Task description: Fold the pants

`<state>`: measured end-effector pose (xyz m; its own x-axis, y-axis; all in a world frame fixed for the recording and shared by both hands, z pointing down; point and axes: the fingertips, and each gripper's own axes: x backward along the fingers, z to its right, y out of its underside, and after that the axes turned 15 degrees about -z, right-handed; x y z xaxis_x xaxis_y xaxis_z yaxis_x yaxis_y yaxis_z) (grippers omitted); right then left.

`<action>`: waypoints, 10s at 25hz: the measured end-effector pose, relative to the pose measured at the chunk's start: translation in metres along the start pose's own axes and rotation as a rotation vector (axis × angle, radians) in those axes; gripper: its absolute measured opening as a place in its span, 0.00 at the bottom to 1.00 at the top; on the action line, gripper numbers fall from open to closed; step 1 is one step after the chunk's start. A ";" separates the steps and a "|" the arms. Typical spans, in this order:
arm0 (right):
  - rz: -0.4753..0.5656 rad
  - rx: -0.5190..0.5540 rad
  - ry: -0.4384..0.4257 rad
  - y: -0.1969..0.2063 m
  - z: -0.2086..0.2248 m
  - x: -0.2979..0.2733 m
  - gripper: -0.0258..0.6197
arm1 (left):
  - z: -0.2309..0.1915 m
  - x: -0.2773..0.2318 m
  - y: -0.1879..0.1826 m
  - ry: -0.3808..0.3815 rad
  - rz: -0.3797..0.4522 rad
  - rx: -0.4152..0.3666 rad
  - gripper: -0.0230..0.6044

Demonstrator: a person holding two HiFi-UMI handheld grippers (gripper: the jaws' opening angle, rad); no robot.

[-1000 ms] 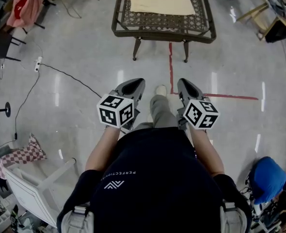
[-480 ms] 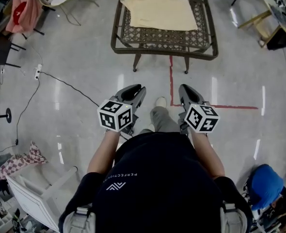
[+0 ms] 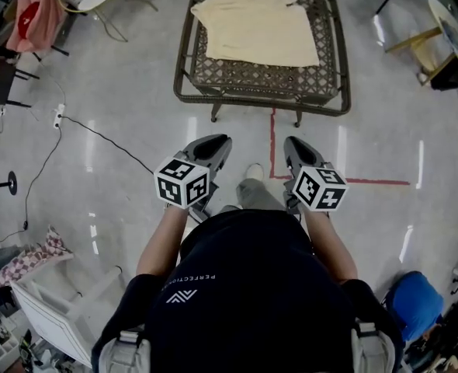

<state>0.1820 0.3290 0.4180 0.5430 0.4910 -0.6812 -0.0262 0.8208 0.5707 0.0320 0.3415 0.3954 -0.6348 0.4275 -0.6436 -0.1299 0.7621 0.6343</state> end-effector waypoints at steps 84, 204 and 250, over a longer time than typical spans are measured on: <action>-0.157 -0.132 0.233 -0.196 0.160 -0.188 0.11 | -0.234 -0.170 -0.154 -0.083 -0.399 -0.114 0.24; -0.255 -0.163 0.446 -0.109 0.150 -0.141 0.13 | -0.221 -0.111 -0.058 -0.199 -0.599 -0.184 0.09; -0.193 0.165 0.163 -0.295 0.136 -0.231 0.13 | -0.252 -0.104 -0.133 -0.401 -0.463 0.080 0.09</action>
<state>0.1784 -0.0660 0.4693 0.3825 0.3816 -0.8415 0.2086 0.8516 0.4810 -0.0769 0.0734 0.4861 -0.1882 0.1810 -0.9653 -0.2561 0.9398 0.2262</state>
